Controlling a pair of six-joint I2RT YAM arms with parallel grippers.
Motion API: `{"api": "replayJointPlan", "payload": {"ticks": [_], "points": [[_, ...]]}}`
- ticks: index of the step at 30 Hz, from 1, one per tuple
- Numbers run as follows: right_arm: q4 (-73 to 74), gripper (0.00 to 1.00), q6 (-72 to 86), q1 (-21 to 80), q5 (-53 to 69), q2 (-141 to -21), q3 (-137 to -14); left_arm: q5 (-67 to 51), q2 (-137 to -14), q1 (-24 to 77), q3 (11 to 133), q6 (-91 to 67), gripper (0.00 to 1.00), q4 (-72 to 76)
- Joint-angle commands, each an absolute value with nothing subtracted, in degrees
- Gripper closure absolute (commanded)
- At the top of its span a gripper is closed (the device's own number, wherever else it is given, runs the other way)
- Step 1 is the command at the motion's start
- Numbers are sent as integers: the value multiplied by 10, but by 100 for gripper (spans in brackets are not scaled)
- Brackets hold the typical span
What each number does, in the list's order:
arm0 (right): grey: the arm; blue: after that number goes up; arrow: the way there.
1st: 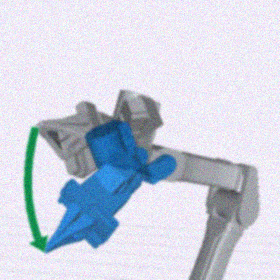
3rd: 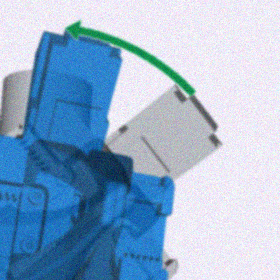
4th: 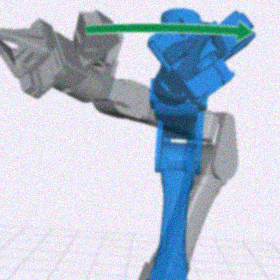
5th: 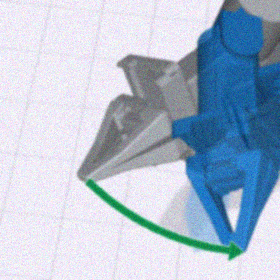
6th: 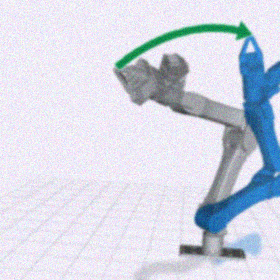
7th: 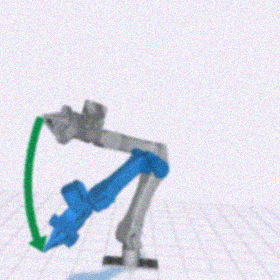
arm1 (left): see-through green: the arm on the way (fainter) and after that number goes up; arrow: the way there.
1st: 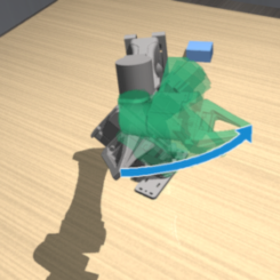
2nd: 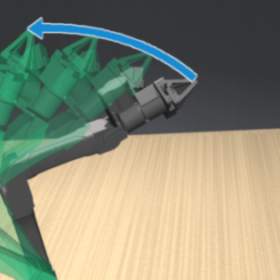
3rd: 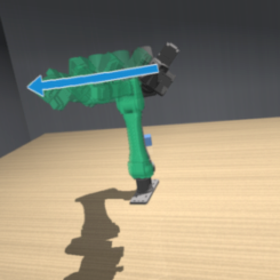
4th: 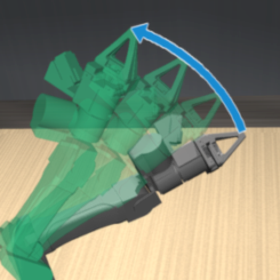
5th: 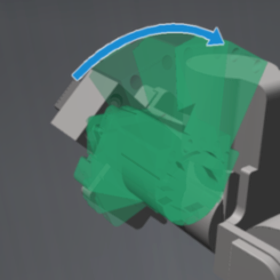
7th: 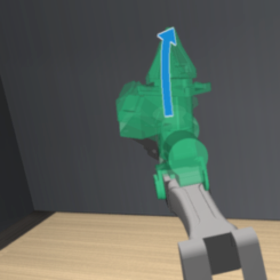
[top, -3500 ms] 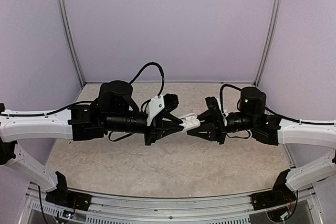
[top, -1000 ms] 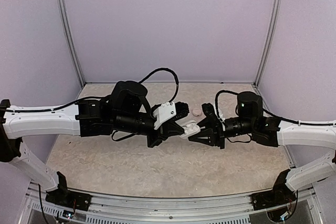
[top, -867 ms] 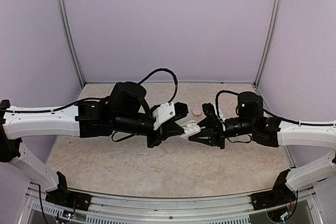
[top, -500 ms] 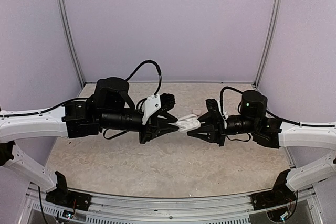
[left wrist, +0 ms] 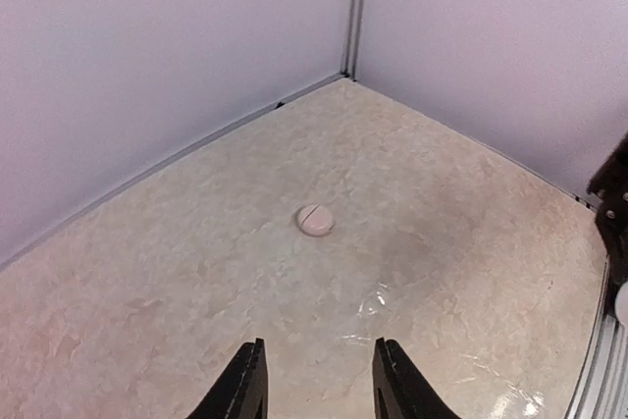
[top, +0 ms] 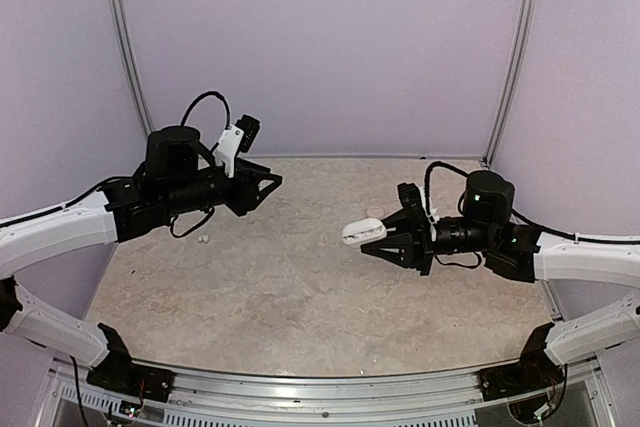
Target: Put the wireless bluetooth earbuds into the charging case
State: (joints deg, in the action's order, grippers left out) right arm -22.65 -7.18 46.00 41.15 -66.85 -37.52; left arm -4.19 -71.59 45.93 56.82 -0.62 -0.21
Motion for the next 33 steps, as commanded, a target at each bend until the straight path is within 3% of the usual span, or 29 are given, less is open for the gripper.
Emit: {"api": "replayJointPlan", "payload": {"ticks": [1,5,9,12,18,33], "points": [[-256,100,-58,453,416,-660,-367,-3,-747,320,556,-159,62,-75],[-255,100,-38,451,398,-666,-369,-47,-761,209,497,-232,60,-60],[-219,100,7,446,385,-697,-394,-51,-760,185,460,-253,57,-19],[-202,100,33,443,386,-718,-410,-94,-735,256,438,-198,56,67],[-224,100,47,435,398,-738,-406,-155,-696,426,444,-73,45,156],[-193,100,15,446,422,-757,-433,-208,-815,566,590,-2,41,107]]}}
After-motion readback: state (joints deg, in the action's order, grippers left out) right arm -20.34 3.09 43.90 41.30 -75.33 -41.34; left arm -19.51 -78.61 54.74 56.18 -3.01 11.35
